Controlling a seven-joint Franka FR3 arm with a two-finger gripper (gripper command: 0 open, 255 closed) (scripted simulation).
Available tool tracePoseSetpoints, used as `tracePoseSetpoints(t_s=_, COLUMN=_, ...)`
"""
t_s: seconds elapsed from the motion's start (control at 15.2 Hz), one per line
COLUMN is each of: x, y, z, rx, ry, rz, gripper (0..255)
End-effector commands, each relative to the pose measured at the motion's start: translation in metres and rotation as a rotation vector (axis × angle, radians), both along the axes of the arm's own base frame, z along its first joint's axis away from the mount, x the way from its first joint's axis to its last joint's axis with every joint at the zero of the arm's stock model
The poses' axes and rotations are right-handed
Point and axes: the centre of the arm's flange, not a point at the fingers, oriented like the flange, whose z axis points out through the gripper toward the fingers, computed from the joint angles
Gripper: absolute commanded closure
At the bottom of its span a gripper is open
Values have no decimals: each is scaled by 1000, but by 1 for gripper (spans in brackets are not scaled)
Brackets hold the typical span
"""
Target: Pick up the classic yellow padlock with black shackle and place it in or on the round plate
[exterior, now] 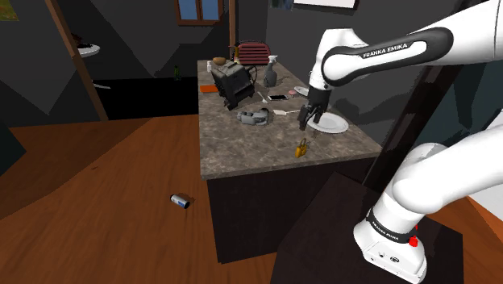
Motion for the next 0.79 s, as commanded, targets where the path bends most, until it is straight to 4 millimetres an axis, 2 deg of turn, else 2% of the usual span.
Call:
tracePoseSetpoints(t_s=0.0, x=7, y=-10, z=-23, rx=-11, ry=0, rz=-15, gripper=0)
tracePoseSetpoints(t_s=0.33, x=24, y=-37, z=-73, rx=-33, ry=3, rz=-51, gripper=0)
tracePoseSetpoints(t_s=0.73, x=26, y=-37, z=-105, rx=-33, ry=3, rz=-51, gripper=0)
